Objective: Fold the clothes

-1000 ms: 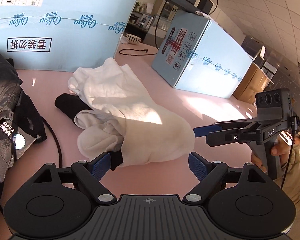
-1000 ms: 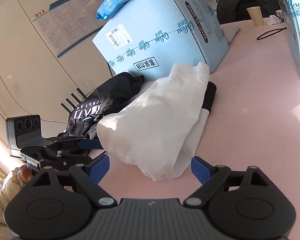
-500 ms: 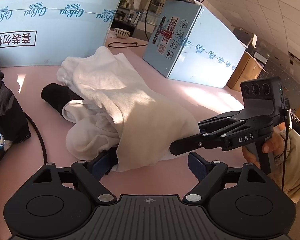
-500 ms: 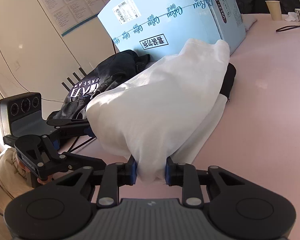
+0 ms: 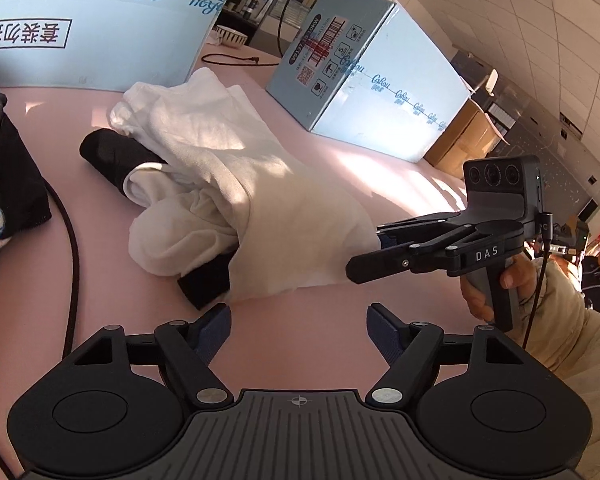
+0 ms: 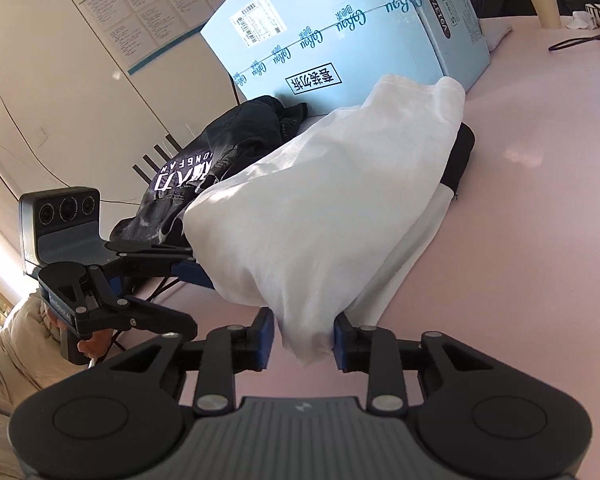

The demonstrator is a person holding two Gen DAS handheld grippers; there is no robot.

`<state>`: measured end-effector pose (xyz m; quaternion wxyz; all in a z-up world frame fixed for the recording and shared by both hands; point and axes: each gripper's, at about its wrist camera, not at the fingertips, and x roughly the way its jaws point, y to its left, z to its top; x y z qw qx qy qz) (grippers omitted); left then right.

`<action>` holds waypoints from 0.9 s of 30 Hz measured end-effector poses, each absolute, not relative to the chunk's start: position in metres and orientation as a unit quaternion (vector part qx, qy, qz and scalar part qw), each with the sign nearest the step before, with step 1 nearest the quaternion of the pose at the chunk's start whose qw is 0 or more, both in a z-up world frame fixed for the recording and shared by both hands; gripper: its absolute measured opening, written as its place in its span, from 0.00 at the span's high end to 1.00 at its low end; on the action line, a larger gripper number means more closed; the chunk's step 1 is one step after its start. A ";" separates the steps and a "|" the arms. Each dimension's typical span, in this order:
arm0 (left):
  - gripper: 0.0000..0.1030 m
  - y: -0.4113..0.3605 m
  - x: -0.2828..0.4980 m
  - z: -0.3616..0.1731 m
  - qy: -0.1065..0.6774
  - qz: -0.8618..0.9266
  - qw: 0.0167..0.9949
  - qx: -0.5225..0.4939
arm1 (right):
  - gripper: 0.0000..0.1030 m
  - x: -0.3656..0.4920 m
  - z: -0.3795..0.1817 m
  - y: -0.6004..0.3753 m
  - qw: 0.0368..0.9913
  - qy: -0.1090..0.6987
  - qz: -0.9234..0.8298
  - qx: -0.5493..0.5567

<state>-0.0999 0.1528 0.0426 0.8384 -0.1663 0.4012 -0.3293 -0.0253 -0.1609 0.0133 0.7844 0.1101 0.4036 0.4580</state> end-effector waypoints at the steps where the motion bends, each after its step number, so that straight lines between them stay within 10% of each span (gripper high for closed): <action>1: 0.20 0.153 -0.106 0.044 0.397 -0.319 0.838 -0.194 | 0.40 -0.024 0.018 -0.168 0.780 0.401 0.462 0.129; 10: 0.16 0.147 -0.122 0.005 0.359 -0.144 0.786 -0.482 | 0.34 0.048 0.022 -0.216 0.756 0.428 0.405 0.285; 27: 0.00 0.135 -0.053 0.007 0.379 -0.064 0.755 -0.530 | 0.05 0.160 -0.001 -0.167 0.707 0.534 0.364 0.287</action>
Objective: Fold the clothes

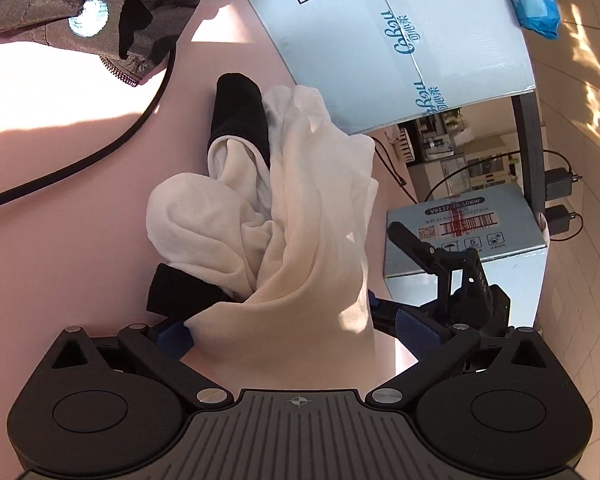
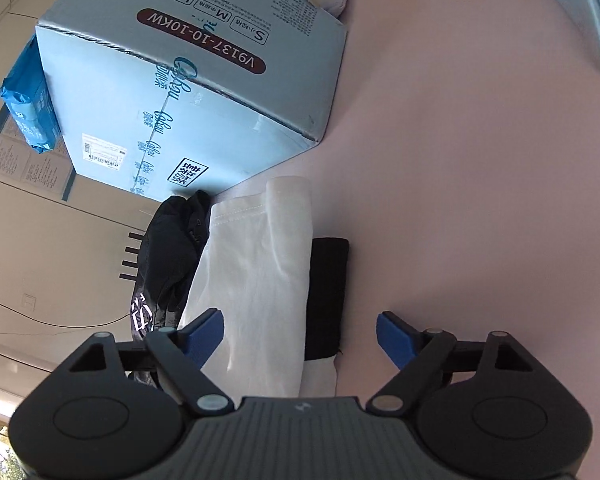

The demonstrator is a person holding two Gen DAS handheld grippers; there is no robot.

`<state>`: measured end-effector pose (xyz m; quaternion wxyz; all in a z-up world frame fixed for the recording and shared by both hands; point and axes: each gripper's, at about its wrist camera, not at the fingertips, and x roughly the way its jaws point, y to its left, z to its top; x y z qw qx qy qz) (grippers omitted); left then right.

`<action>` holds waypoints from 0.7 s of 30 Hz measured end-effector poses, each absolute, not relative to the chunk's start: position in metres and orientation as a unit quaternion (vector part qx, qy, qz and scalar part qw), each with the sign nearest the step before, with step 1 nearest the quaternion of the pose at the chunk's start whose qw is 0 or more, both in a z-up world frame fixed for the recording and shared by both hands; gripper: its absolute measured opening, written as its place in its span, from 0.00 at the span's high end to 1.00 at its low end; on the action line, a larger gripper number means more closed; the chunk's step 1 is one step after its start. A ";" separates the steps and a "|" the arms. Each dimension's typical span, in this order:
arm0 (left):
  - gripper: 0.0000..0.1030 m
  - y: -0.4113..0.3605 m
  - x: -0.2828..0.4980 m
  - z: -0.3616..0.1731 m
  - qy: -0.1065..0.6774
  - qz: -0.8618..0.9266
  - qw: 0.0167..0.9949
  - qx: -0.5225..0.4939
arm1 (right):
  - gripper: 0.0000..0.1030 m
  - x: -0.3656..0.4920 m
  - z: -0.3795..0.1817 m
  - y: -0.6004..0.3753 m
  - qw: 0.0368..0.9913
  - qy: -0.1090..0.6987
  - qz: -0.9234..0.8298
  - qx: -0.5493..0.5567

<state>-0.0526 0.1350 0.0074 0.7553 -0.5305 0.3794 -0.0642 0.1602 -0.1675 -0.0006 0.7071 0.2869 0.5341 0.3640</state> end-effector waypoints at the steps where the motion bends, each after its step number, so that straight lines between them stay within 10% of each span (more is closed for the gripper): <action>1: 0.00 0.134 -0.051 0.007 0.382 -0.065 0.754 -0.530 | 0.05 0.165 -0.001 -0.161 0.706 0.535 0.365 0.286; 12: 0.04 0.120 -0.037 0.009 0.365 -0.065 0.785 -0.496 | 0.03 0.174 0.010 -0.106 0.740 0.509 0.391 0.199; 16: 0.38 0.118 -0.043 0.009 0.366 -0.040 0.803 -0.468 | 0.52 0.163 0.014 -0.088 0.774 0.482 0.389 0.136; 21: 0.55 0.114 -0.050 0.008 0.351 -0.042 0.826 -0.440 | 0.69 0.159 0.012 -0.087 0.779 0.471 0.390 0.139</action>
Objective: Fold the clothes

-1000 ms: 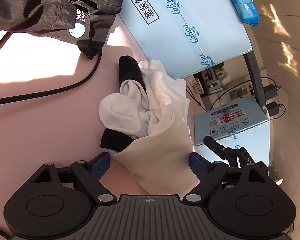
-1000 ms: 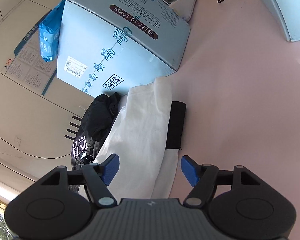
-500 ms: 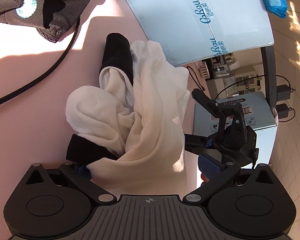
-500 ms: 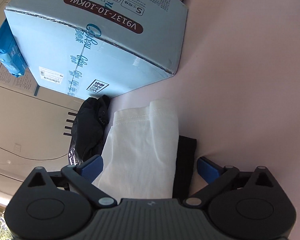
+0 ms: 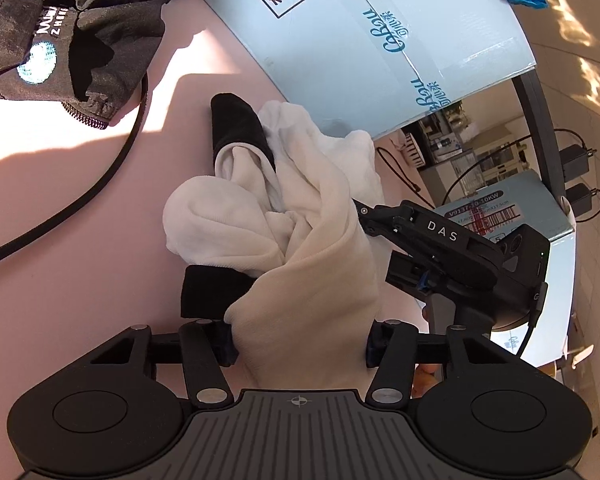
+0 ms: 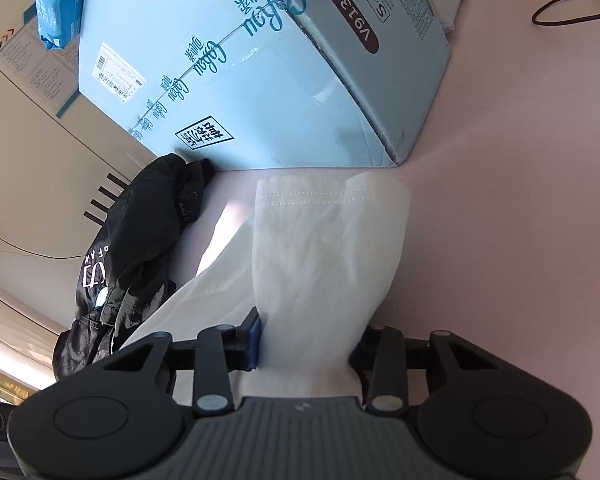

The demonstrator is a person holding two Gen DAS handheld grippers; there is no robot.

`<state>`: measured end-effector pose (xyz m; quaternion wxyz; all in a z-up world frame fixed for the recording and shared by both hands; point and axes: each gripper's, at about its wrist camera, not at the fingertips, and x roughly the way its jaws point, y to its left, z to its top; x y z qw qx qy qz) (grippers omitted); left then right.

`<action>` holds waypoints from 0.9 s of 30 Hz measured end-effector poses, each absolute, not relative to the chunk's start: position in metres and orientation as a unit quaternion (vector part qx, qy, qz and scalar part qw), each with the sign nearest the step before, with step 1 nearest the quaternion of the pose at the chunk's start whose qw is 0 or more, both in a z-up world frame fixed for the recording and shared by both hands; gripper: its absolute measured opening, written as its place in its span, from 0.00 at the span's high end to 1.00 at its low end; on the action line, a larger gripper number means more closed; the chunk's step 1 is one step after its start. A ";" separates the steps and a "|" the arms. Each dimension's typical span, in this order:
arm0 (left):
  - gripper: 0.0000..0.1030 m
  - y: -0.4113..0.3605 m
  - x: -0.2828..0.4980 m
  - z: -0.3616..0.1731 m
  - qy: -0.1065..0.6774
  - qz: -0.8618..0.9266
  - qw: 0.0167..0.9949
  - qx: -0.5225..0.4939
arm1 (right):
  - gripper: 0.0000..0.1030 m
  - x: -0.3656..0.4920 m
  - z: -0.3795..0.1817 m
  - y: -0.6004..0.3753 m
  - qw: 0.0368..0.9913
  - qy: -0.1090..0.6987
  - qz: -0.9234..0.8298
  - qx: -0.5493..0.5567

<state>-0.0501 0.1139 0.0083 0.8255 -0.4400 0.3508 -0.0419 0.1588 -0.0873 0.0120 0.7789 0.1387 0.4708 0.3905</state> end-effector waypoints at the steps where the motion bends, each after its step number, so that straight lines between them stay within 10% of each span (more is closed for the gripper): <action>1: 0.56 0.112 -0.052 0.009 0.347 -0.043 0.832 -0.431 | 0.72 0.156 0.012 -0.088 0.778 0.466 0.395 0.147; 27: 0.62 0.254 -0.100 0.094 0.263 -0.087 0.870 -0.409 | 0.77 0.106 0.086 -0.003 0.754 0.383 0.480 0.233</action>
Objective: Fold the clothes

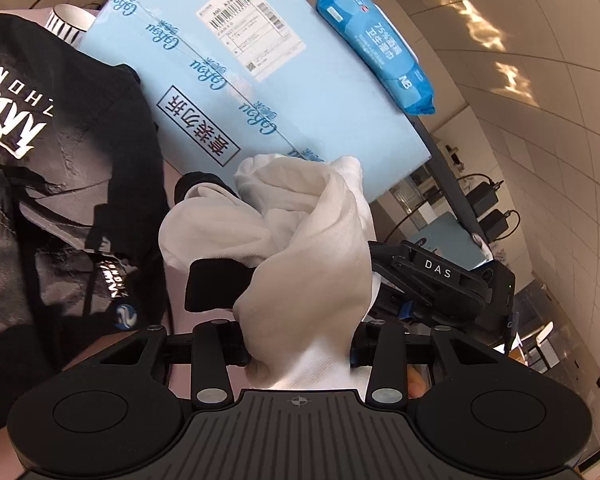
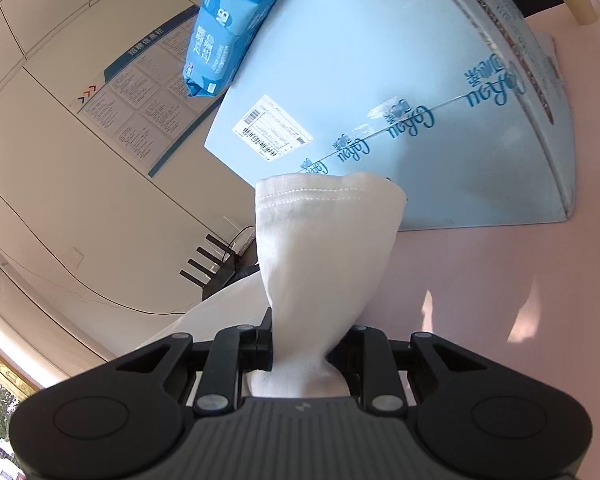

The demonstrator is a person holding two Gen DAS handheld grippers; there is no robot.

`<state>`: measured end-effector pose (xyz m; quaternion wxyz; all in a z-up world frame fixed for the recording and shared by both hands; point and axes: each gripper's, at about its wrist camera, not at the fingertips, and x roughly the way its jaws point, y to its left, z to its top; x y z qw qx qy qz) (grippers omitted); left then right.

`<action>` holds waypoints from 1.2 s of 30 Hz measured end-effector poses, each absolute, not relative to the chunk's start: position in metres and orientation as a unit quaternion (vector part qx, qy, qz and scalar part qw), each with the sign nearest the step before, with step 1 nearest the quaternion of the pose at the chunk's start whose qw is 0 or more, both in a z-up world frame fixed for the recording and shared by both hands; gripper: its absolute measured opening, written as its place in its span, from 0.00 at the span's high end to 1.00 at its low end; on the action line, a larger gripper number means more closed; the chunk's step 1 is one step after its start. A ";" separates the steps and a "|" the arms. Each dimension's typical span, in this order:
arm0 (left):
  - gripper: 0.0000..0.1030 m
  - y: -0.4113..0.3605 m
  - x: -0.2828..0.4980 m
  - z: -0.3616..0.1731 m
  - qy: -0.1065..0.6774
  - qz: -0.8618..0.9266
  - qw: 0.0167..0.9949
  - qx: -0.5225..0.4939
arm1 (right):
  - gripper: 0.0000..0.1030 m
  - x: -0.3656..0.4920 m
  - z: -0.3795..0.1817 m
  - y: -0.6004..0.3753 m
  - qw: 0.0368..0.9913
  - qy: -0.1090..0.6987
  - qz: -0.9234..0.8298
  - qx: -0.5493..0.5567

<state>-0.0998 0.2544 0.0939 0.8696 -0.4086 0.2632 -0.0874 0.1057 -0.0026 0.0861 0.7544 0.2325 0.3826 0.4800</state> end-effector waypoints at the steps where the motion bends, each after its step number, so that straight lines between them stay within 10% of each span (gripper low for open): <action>1: 0.62 0.267 -0.106 0.094 0.263 -0.075 0.870 -0.409 | 0.77 0.104 0.085 0.012 0.748 0.387 0.486 0.233; 18: 0.59 0.443 -0.194 0.061 0.261 0.061 0.858 -0.439 | 0.76 0.049 0.037 0.225 0.707 0.460 0.509 0.168; 25: 0.41 0.458 -0.203 0.038 0.249 0.051 0.848 -0.466 | 0.44 0.052 0.020 0.234 0.710 0.495 0.473 0.165; 31: 0.04 0.468 -0.237 0.068 0.197 0.081 0.860 -0.464 | 0.06 0.043 0.040 0.220 0.719 0.468 0.477 0.193; 36: 0.00 0.472 -0.296 0.114 0.120 0.133 0.874 -0.452 | 0.03 0.030 0.069 0.176 0.747 0.416 0.474 0.210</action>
